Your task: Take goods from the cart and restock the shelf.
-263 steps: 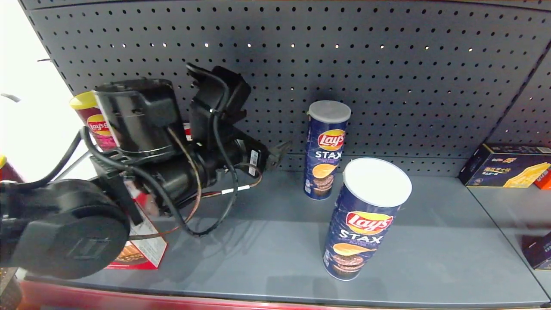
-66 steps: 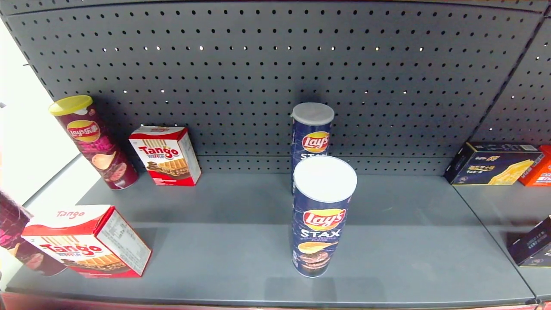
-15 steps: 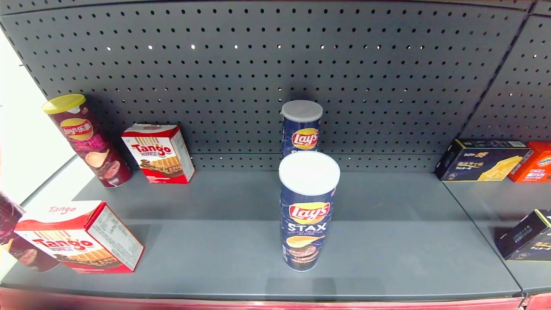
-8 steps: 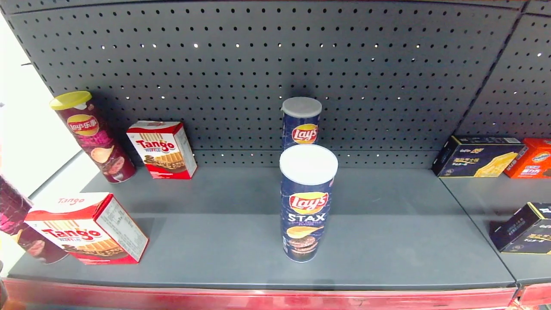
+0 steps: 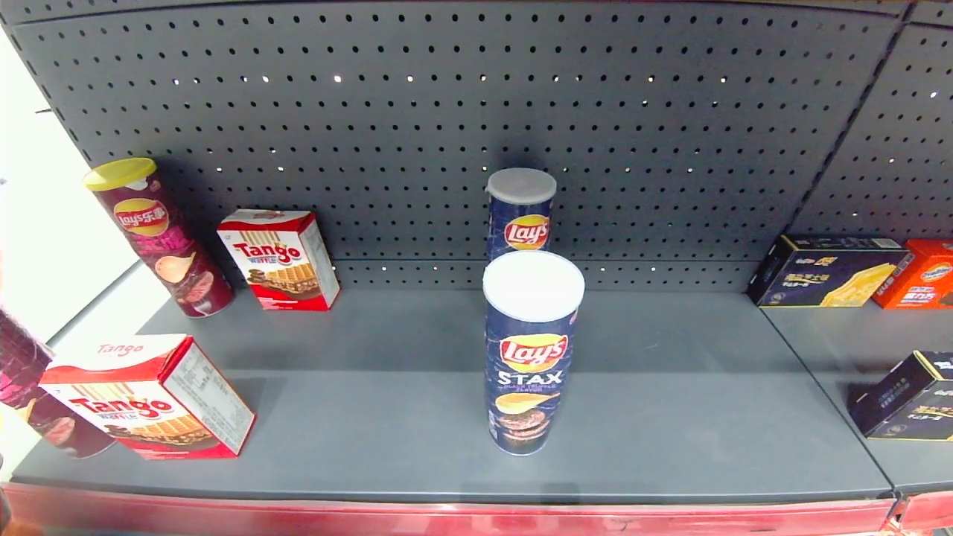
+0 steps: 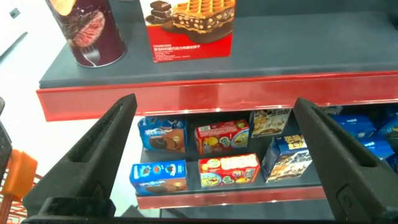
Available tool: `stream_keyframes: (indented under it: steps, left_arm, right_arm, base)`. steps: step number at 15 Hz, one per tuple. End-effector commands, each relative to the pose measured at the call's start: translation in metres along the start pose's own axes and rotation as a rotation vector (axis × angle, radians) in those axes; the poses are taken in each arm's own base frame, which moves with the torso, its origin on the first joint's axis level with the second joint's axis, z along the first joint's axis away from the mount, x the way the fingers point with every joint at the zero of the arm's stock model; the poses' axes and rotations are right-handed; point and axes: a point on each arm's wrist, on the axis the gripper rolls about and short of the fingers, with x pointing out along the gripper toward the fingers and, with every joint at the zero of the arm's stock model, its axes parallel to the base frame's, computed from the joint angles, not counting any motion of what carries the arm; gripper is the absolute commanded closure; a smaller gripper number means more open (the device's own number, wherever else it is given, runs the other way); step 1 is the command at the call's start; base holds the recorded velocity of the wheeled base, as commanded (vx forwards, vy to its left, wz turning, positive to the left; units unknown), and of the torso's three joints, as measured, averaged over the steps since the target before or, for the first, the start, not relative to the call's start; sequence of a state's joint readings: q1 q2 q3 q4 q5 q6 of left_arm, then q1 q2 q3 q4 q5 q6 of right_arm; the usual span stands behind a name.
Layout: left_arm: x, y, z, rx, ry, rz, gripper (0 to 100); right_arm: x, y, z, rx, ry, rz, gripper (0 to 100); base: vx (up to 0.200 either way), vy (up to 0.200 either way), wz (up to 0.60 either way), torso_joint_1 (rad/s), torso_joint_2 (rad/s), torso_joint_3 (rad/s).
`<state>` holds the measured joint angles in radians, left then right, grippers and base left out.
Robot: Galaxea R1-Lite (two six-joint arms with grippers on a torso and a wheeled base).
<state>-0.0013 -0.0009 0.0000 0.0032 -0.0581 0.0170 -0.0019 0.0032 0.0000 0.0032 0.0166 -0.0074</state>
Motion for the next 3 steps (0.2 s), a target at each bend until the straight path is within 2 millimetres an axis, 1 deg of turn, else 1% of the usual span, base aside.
stream_keyframes:
  steps: [1, 3]
  left_arm:
    - [0.0001, 0.0, 0.0, 0.0, 0.001, 0.0, 0]
    - [0.0001, 0.0, 0.0, 0.0, 0.001, 0.001, 0]
  right_arm:
    - [0.0001, 0.0, 0.0, 0.0, 0.001, 0.001, 0]
    - [0.0001, 0.0, 0.0, 0.0, 0.001, -0.001, 0]
  base:
    - [0.0, 0.0, 0.0, 0.0, 0.0, 0.0]
    - [0.0, 0.0, 0.0, 0.0, 0.0, 0.0]
